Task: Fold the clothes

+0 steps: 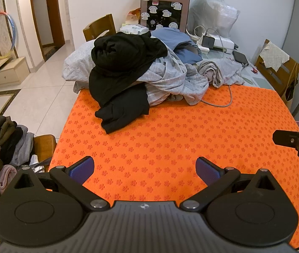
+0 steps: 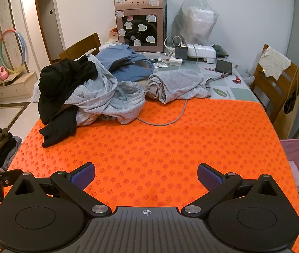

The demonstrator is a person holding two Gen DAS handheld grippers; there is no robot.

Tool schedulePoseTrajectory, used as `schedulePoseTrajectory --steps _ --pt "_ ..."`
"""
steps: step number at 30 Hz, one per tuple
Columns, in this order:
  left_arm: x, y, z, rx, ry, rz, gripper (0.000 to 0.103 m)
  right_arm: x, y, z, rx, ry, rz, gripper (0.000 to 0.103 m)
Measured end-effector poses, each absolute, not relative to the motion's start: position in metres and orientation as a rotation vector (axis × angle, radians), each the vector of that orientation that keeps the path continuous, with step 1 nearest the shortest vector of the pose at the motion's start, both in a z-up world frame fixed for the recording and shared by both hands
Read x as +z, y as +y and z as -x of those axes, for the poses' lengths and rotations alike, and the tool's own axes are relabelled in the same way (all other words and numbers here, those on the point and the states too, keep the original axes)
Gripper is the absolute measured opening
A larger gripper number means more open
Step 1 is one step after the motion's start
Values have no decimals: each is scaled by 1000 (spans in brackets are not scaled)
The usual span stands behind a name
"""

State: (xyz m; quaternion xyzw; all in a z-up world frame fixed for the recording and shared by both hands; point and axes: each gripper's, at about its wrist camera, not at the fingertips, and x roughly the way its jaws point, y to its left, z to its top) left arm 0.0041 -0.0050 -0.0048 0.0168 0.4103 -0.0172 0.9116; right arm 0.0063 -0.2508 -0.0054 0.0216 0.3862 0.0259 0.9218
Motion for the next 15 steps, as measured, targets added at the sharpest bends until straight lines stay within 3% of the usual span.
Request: schedulePoseTrajectory --steps 15 --pt "-7 -7 -5 -44 853 -37 103 -7 -252 -8 50 800 -45 103"
